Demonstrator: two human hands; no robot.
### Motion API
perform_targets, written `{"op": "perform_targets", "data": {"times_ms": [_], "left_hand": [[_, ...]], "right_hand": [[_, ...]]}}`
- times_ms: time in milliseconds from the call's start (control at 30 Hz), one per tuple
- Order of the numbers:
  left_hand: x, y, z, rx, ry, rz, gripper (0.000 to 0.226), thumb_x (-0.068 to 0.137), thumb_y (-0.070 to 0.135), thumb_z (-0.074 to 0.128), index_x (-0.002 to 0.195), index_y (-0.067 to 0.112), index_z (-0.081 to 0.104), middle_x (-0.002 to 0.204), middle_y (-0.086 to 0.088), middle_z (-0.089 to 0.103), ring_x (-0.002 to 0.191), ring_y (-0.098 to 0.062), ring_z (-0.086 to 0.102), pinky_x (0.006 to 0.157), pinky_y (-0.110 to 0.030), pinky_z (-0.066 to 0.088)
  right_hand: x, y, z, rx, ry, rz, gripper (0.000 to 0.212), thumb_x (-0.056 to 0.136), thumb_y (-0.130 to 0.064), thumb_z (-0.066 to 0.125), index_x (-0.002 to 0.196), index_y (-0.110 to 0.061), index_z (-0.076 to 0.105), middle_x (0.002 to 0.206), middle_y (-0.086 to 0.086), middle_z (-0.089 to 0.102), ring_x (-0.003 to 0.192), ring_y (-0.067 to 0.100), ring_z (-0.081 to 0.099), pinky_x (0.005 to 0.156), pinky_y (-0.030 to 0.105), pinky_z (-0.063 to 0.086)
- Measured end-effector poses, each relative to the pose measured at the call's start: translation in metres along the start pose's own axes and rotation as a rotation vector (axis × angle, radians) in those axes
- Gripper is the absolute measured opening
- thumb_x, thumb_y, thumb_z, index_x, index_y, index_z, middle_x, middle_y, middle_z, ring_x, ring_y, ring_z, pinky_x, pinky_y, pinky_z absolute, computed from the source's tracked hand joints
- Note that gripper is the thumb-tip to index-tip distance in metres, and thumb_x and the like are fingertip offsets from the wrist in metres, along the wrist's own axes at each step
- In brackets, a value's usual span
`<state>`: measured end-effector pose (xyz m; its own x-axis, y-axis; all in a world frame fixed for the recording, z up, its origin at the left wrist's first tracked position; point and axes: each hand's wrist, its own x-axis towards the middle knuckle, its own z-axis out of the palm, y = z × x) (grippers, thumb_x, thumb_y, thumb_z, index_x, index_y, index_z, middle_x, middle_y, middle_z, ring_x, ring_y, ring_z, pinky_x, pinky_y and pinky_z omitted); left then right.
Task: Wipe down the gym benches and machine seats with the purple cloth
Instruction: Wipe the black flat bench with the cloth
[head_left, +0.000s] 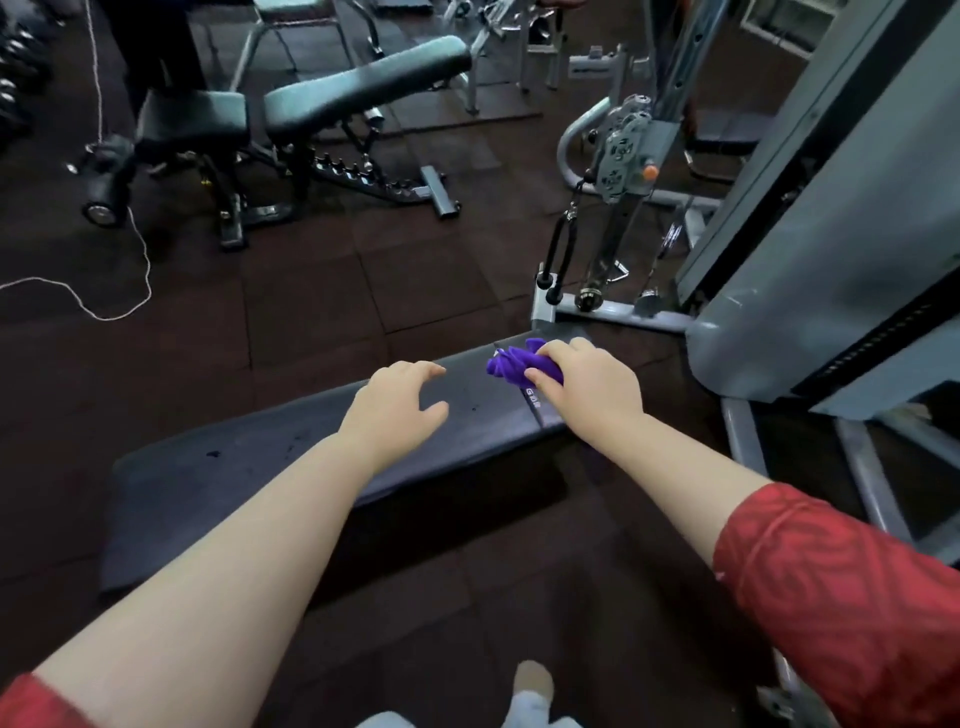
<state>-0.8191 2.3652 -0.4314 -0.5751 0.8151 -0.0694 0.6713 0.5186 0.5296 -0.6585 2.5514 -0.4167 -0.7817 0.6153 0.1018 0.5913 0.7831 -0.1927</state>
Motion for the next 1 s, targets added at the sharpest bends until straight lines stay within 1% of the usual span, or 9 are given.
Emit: {"op": "perform_targets", "data": {"times_ms": [100, 233, 400, 567, 667, 767, 833, 933, 1000], "left_hand": [[0.019, 0.016, 0.016, -0.020, 0.013, -0.051, 0.048, 0.085, 0.033, 0.056, 0.133, 0.027, 0.050, 0.130, 0.003, 0.055, 0.122, -0.020, 0.048, 0.100, -0.042, 0.043], [0.043, 0.026, 0.031, -0.029, 0.025, -0.081, 0.048, 0.086, 0.032, 0.056, 0.133, 0.026, 0.050, 0.131, 0.004, 0.055, 0.123, -0.018, 0.047, 0.102, -0.041, 0.041], [0.075, 0.010, 0.055, -0.003, 0.031, -0.093, 0.048, 0.086, 0.033, 0.055, 0.133, 0.029, 0.049, 0.129, 0.005, 0.055, 0.122, -0.017, 0.047, 0.099, -0.040, 0.043], [0.101, -0.030, 0.095, -0.001, 0.078, -0.129, 0.046, 0.086, 0.033, 0.057, 0.131, 0.030, 0.051, 0.128, 0.005, 0.056, 0.121, -0.018, 0.048, 0.100, -0.043, 0.042], [0.113, -0.057, 0.126, 0.014, 0.099, -0.135, 0.046, 0.086, 0.034, 0.058, 0.132, 0.030, 0.050, 0.129, 0.005, 0.055, 0.122, -0.018, 0.047, 0.100, -0.041, 0.041], [0.128, -0.089, 0.159, 0.041, 0.116, -0.145, 0.047, 0.087, 0.034, 0.058, 0.133, 0.029, 0.049, 0.131, 0.005, 0.054, 0.124, -0.018, 0.045, 0.101, -0.040, 0.041], [0.138, -0.113, 0.184, 0.067, 0.140, -0.144, 0.047, 0.087, 0.035, 0.058, 0.133, 0.029, 0.049, 0.132, 0.005, 0.053, 0.125, -0.018, 0.045, 0.101, -0.041, 0.041], [0.153, -0.149, 0.226, 0.108, 0.173, -0.142, 0.050, 0.086, 0.038, 0.059, 0.134, 0.029, 0.048, 0.135, 0.004, 0.052, 0.126, -0.019, 0.044, 0.102, -0.041, 0.040], [0.162, -0.169, 0.254, 0.129, 0.202, -0.154, 0.054, 0.085, 0.040, 0.061, 0.135, 0.027, 0.047, 0.137, 0.002, 0.052, 0.128, -0.020, 0.044, 0.103, -0.041, 0.040]], "right_hand": [[0.028, 0.029, -0.003, 0.009, -0.013, -0.051, 0.030, 0.090, -0.051, 0.050, 0.107, -0.028, 0.059, 0.096, 0.002, 0.056, 0.091, 0.025, 0.058, 0.067, 0.035, 0.047], [0.058, 0.050, 0.006, 0.008, -0.010, -0.088, 0.030, 0.090, -0.051, 0.050, 0.107, -0.028, 0.059, 0.094, 0.002, 0.055, 0.089, 0.025, 0.058, 0.064, 0.033, 0.043], [0.087, 0.062, 0.045, 0.023, 0.016, -0.103, 0.030, 0.091, -0.051, 0.049, 0.108, -0.029, 0.058, 0.094, 0.000, 0.055, 0.090, 0.023, 0.058, 0.063, 0.033, 0.044], [0.111, 0.070, 0.110, 0.085, 0.045, -0.097, 0.030, 0.091, -0.052, 0.048, 0.108, -0.030, 0.057, 0.095, 0.000, 0.055, 0.090, 0.023, 0.058, 0.066, 0.034, 0.046], [0.123, 0.077, 0.155, 0.087, 0.068, -0.099, 0.030, 0.091, -0.053, 0.047, 0.108, -0.030, 0.057, 0.094, 0.001, 0.055, 0.088, 0.024, 0.059, 0.062, 0.032, 0.040], [0.135, 0.086, 0.204, 0.085, 0.090, -0.117, 0.030, 0.091, -0.053, 0.047, 0.109, -0.031, 0.056, 0.094, 0.000, 0.054, 0.089, 0.023, 0.058, 0.061, 0.031, 0.039], [0.142, 0.093, 0.241, 0.081, 0.099, -0.131, 0.030, 0.091, -0.053, 0.047, 0.109, -0.030, 0.057, 0.093, 0.000, 0.054, 0.089, 0.023, 0.058, 0.061, 0.032, 0.042], [0.145, 0.109, 0.298, 0.100, 0.105, -0.111, 0.028, 0.090, -0.052, 0.048, 0.105, -0.031, 0.058, 0.096, -0.001, 0.055, 0.091, 0.023, 0.058, 0.066, 0.037, 0.050], [0.144, 0.119, 0.337, 0.078, 0.107, -0.102, 0.028, 0.090, -0.052, 0.048, 0.106, -0.030, 0.057, 0.096, 0.000, 0.055, 0.092, 0.025, 0.058, 0.067, 0.037, 0.049]]}}
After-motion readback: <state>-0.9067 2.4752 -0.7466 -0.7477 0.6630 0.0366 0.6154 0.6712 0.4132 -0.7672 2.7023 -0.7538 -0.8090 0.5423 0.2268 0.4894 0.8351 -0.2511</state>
